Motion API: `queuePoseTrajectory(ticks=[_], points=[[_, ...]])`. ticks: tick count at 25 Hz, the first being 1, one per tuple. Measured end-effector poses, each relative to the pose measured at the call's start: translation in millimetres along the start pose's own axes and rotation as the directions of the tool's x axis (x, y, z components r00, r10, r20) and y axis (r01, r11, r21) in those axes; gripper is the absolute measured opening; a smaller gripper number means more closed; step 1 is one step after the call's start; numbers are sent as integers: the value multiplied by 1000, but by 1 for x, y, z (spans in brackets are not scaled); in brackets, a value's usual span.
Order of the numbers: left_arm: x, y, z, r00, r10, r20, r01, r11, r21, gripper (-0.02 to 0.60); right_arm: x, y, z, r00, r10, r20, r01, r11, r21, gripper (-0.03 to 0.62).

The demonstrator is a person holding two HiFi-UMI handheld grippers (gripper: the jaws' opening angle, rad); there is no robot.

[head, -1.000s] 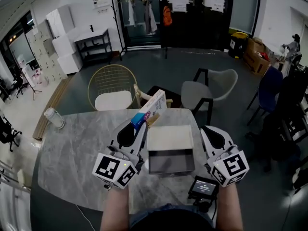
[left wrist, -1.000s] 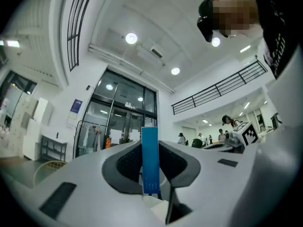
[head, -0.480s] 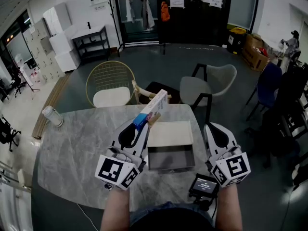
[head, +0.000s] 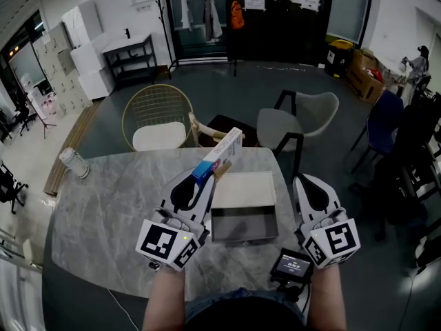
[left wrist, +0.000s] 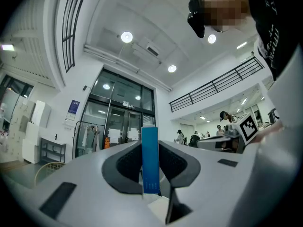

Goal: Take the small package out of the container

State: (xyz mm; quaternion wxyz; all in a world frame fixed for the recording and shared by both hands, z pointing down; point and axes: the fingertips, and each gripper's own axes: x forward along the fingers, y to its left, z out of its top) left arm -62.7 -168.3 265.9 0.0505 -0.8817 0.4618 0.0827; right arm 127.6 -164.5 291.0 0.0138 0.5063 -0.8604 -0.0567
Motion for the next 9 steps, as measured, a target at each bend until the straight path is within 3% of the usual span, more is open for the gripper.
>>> queuePoseTrajectory(ticks=[9], points=[[-4, -2, 0, 1000, -1, -2, 1, 1000, -1, 94, -6, 6, 1, 1000, 15, -9, -16, 1000, -7, 25]])
